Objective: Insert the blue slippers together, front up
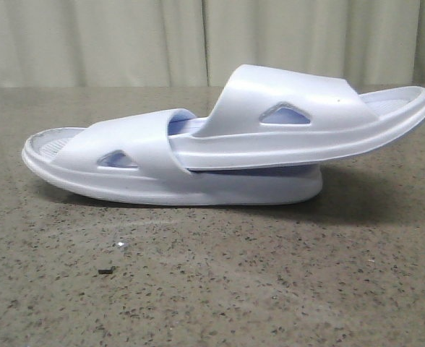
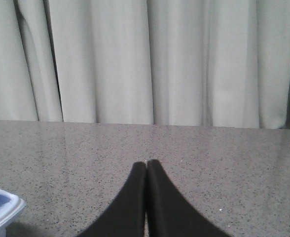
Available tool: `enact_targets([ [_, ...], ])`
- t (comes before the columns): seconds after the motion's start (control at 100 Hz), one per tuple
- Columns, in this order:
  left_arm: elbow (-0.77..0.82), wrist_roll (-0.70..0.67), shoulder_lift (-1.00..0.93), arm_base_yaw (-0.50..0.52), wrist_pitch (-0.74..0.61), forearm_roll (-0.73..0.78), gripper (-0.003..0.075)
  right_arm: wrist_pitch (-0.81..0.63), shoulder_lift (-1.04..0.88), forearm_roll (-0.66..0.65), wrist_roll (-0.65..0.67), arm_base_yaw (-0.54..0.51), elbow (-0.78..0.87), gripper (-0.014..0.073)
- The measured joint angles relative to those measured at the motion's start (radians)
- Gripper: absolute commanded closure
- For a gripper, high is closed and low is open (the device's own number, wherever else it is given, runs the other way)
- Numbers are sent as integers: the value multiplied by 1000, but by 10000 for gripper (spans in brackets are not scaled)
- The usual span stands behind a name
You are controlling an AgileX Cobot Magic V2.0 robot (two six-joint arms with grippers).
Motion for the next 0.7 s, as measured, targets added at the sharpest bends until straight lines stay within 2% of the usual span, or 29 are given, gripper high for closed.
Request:
enact_targets([
  [0.48,0,0,0,0,0,0,704,0,0,0,0,0,2,701],
  [0.7,0,0,0,0,0,0,704,0,0,0,0,0,61,701],
])
